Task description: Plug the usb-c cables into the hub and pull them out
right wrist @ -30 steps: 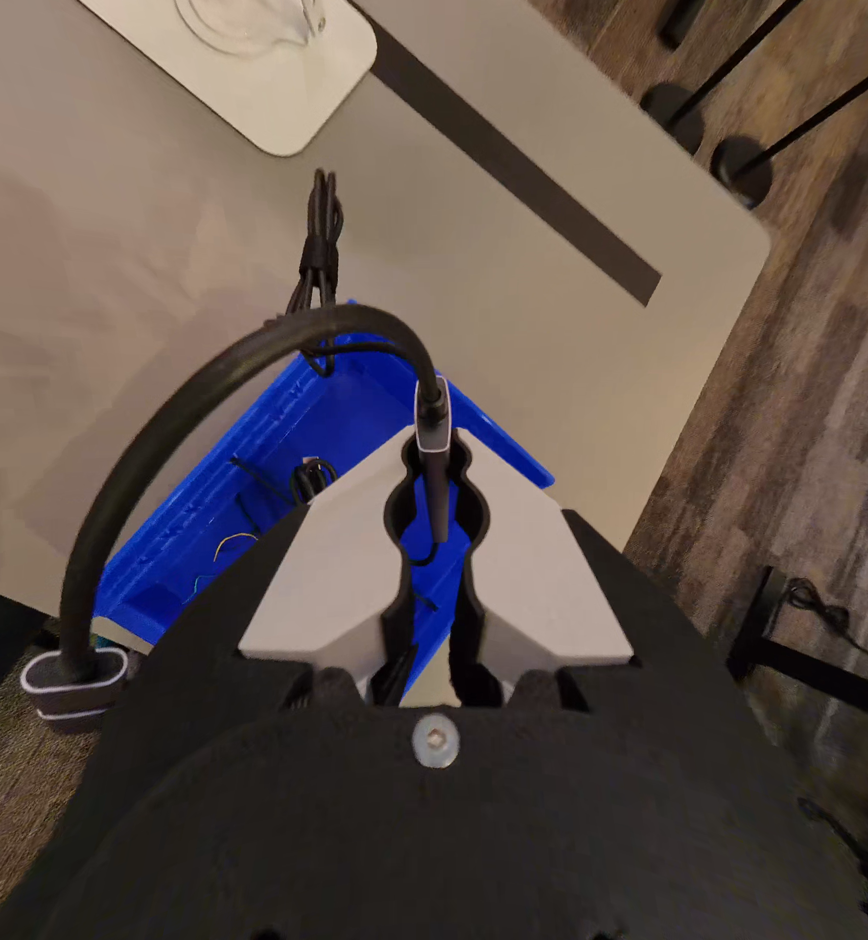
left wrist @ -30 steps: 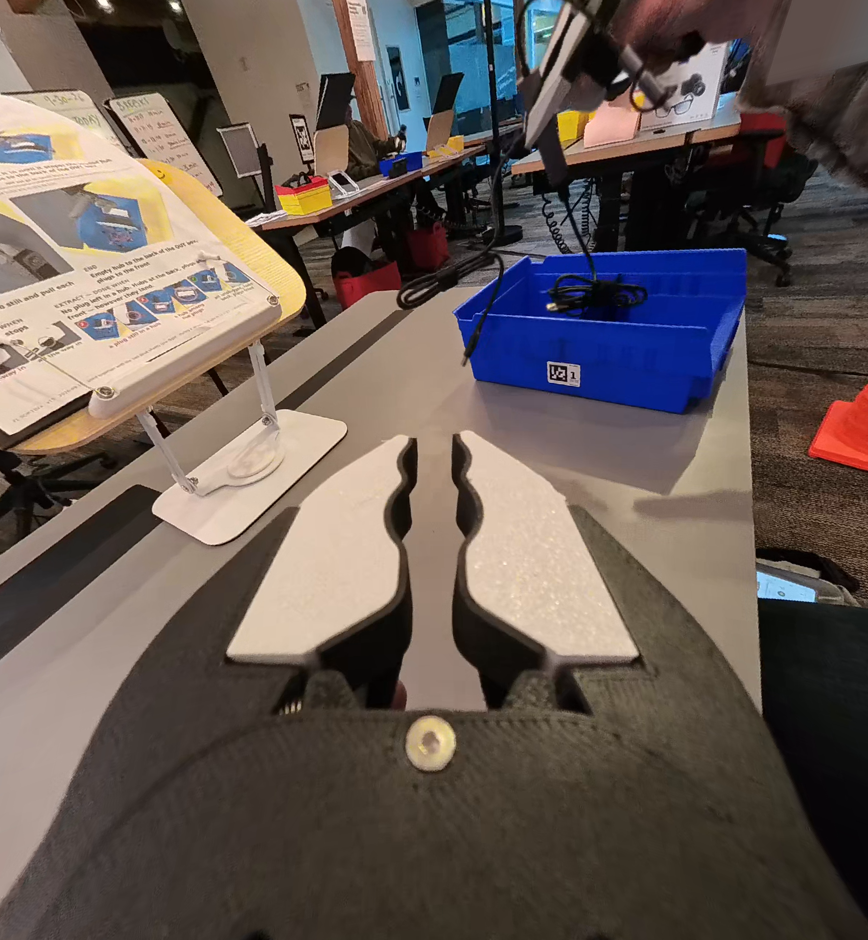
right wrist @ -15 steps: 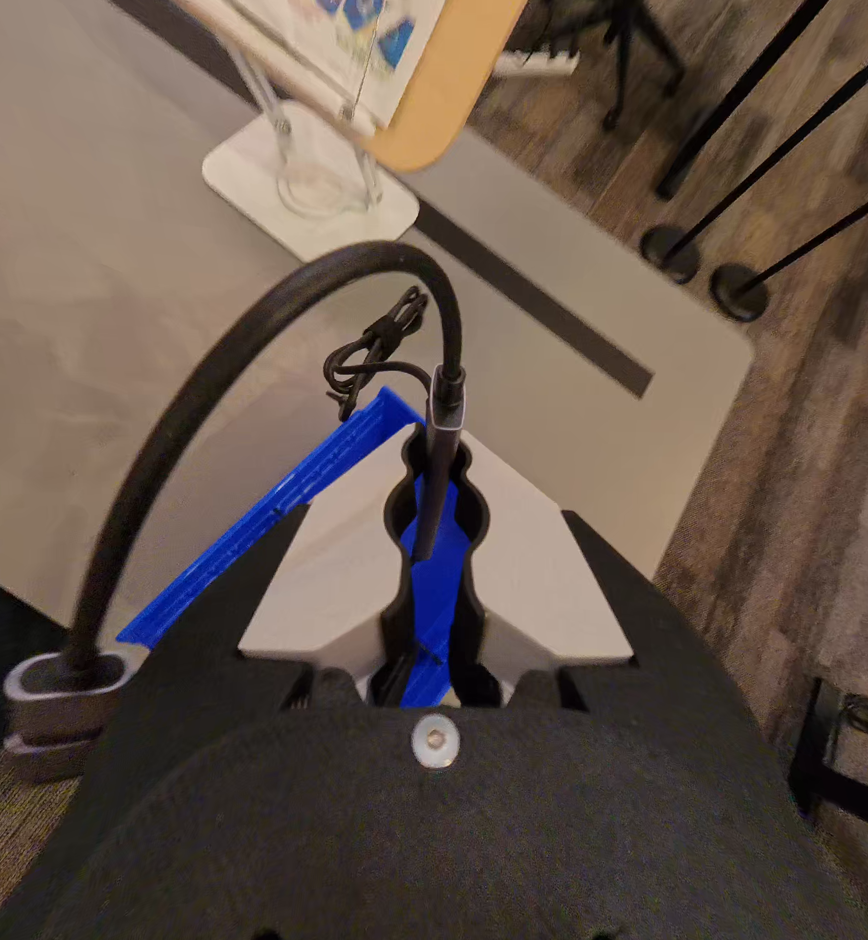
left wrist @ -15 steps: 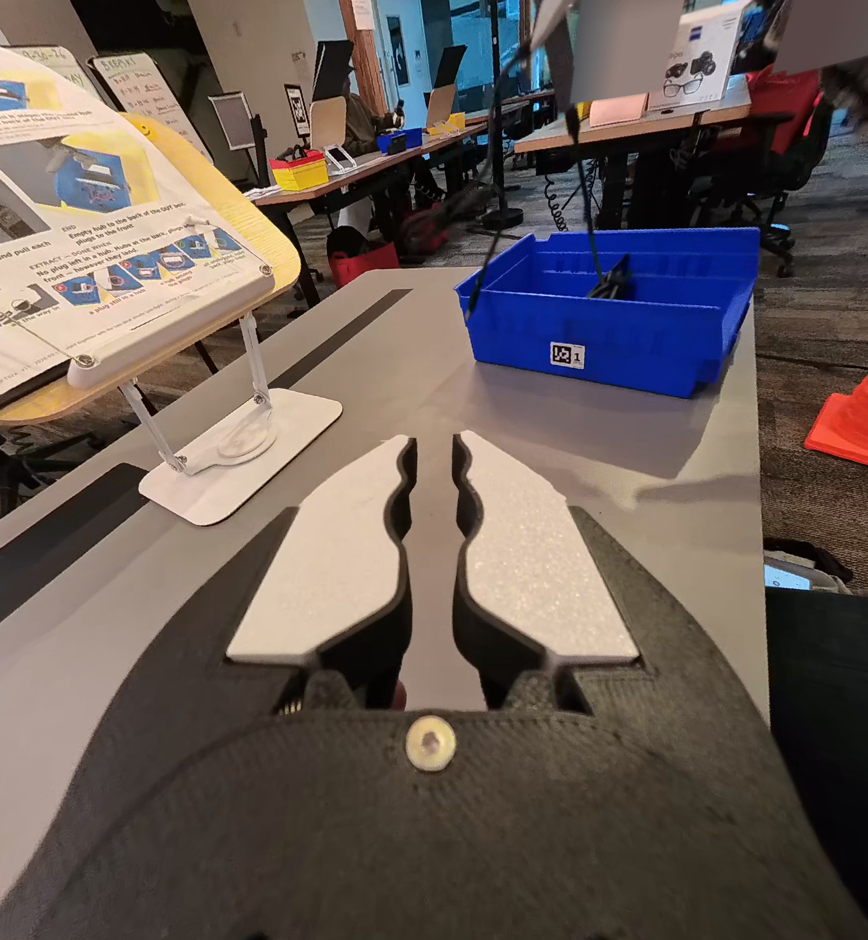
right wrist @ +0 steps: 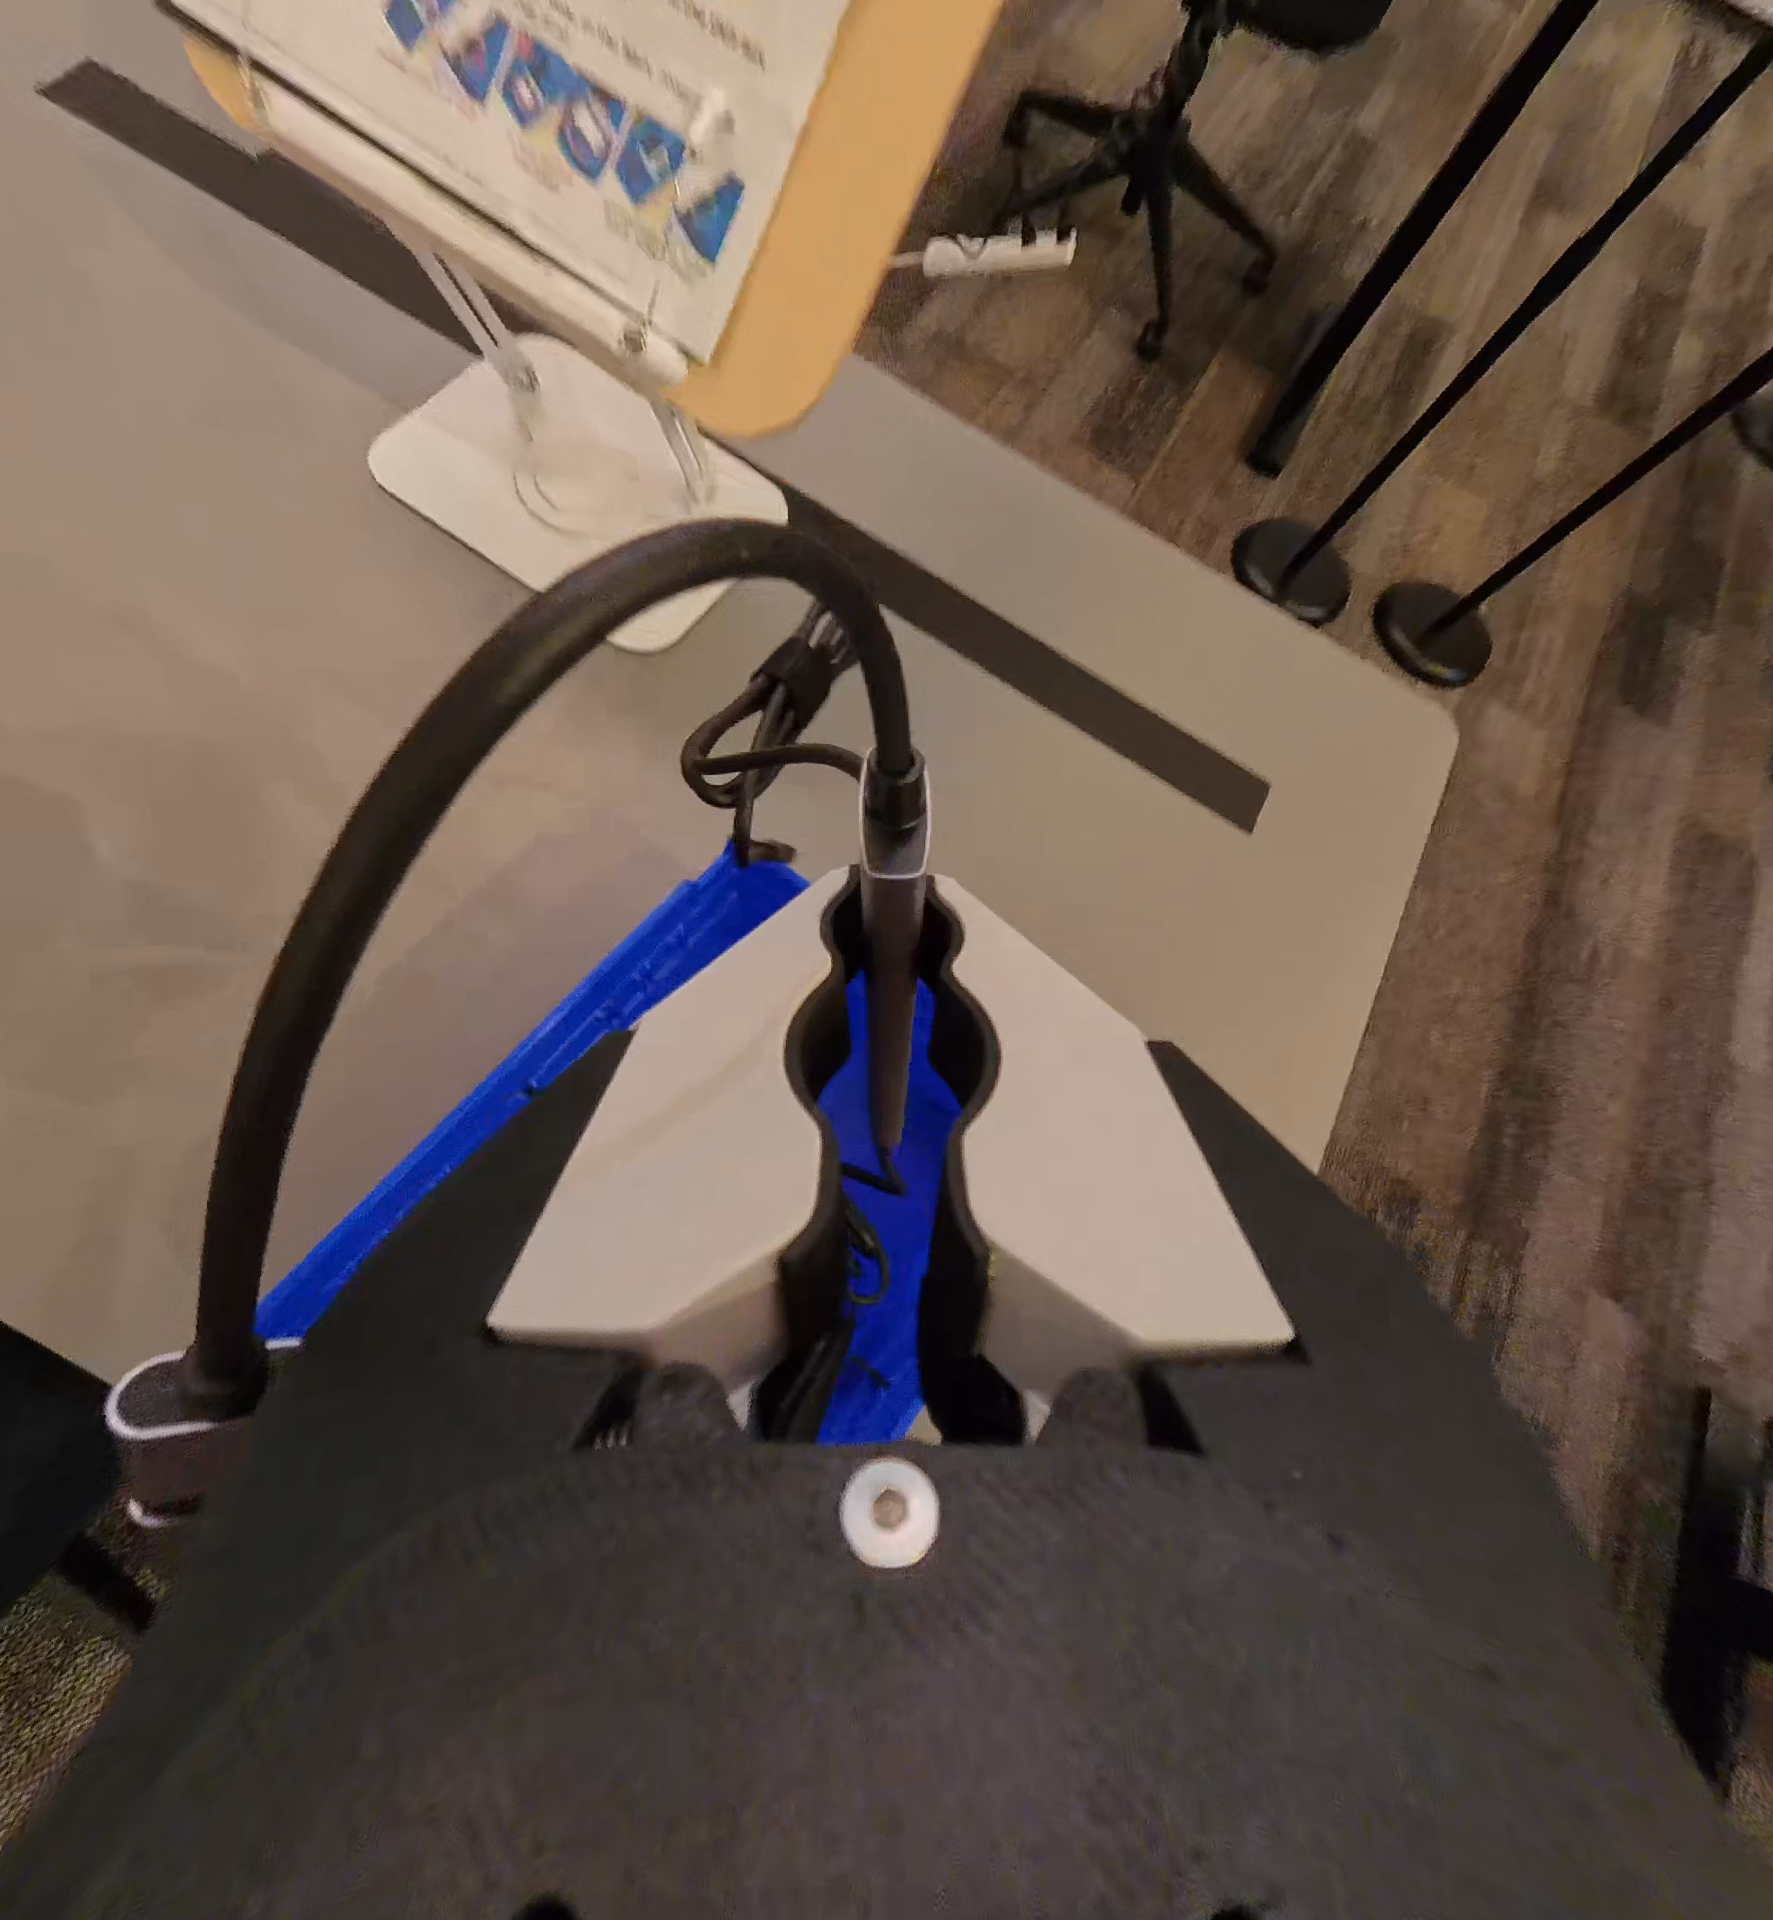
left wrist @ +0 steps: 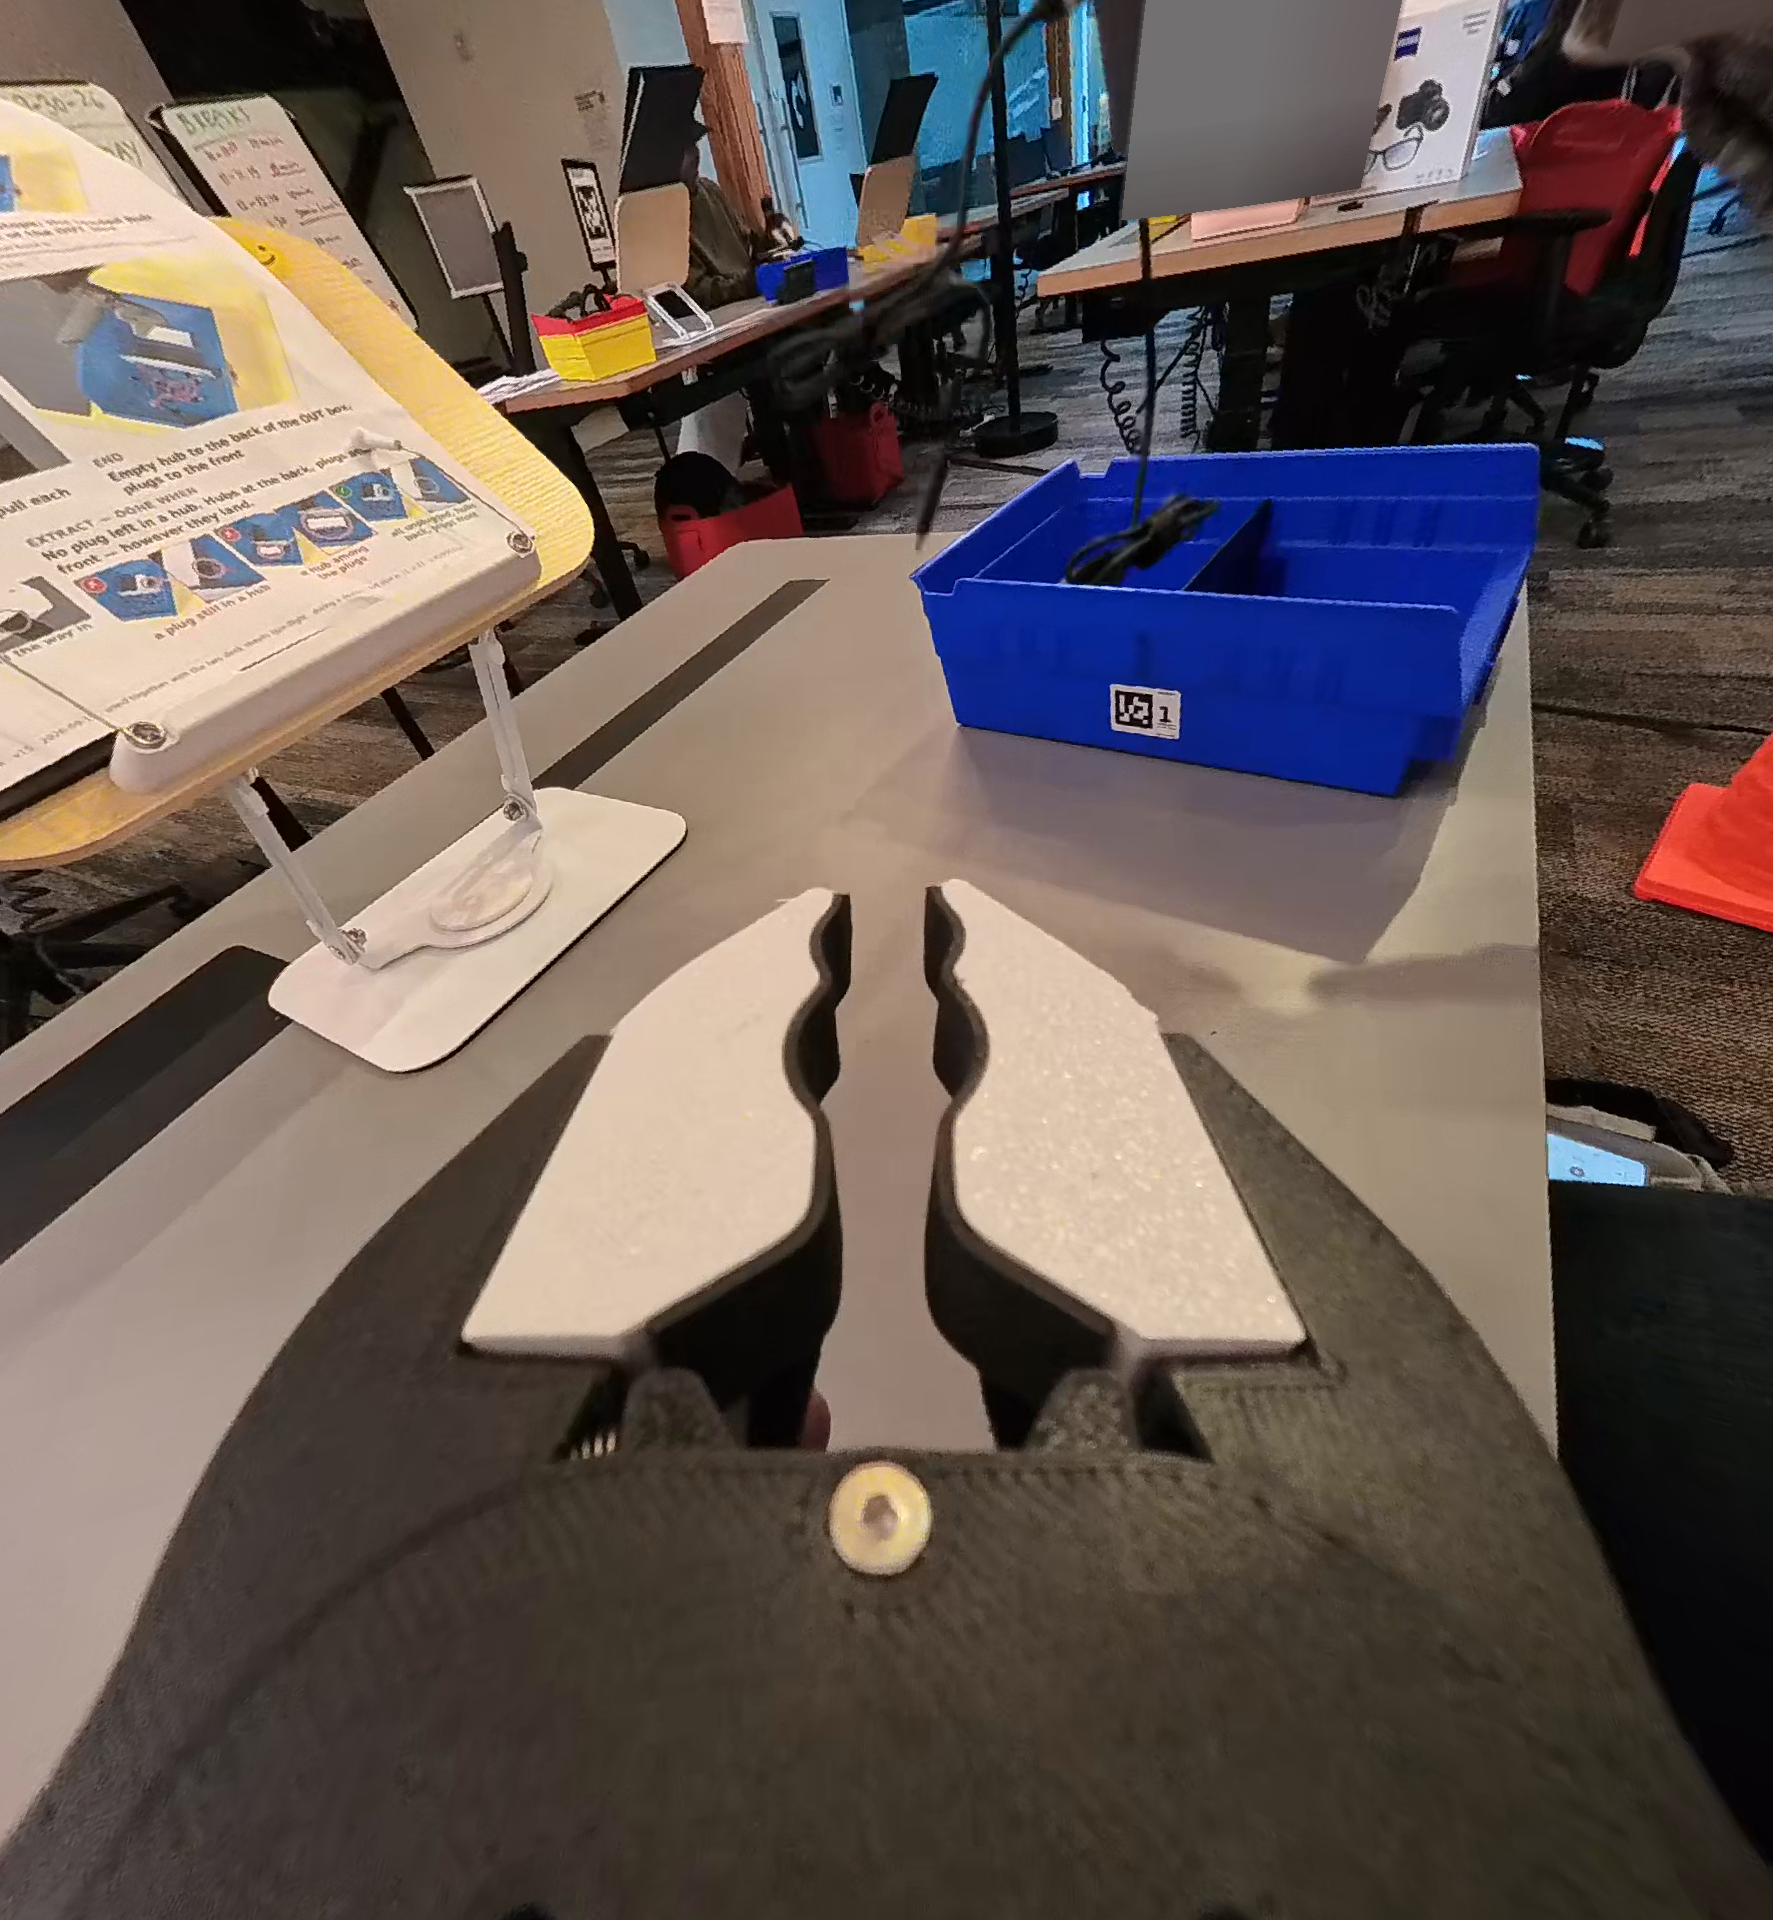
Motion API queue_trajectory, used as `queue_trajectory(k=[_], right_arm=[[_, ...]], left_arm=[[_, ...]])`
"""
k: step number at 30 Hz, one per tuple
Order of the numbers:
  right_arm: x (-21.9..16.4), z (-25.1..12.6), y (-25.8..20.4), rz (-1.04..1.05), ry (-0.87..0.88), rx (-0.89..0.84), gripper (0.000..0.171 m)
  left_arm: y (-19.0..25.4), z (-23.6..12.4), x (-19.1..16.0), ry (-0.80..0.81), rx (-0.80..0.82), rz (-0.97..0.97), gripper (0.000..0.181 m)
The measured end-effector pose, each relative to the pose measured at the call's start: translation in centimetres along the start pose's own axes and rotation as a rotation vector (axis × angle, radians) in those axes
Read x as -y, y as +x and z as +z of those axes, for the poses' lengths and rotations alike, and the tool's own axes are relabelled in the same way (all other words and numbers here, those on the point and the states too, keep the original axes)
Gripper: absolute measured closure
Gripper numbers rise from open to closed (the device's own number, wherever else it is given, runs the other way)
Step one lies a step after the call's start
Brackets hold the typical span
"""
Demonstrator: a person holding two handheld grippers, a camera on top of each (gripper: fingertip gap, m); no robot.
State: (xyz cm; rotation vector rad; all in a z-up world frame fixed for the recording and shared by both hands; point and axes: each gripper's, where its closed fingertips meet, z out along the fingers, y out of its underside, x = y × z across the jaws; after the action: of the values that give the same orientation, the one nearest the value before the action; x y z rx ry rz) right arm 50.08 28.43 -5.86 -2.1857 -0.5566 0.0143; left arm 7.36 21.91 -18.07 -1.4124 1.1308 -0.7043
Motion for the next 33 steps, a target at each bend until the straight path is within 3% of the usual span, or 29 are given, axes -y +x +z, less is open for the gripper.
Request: queue_trajectory(k=[7,13,22,33], right_arm=[[-5.6,1.7,0.5,0.091,-0.066,0.077,0.164],[-8.8,2.0,-0.7,0.047,-0.135,0.193,0.164],[-14.4,5.9,-2.8,0.078,-0.471,0.310,0.164],[-18.9,12.8,-3.4,0.157,-0.741,0.378,0.164]], left_arm=[[0.1,0.2,-0.4,-0.010,0.002,0.000,0.169],[0.3,0.6,-0.8,-0.020,-0.005,-0.004,0.169],[0.9,0.8,-0.9,-0.031,-0.011,0.017,0.169],[0.5,0.5,-1.4,-0.041,-0.008,0.013,0.168]])
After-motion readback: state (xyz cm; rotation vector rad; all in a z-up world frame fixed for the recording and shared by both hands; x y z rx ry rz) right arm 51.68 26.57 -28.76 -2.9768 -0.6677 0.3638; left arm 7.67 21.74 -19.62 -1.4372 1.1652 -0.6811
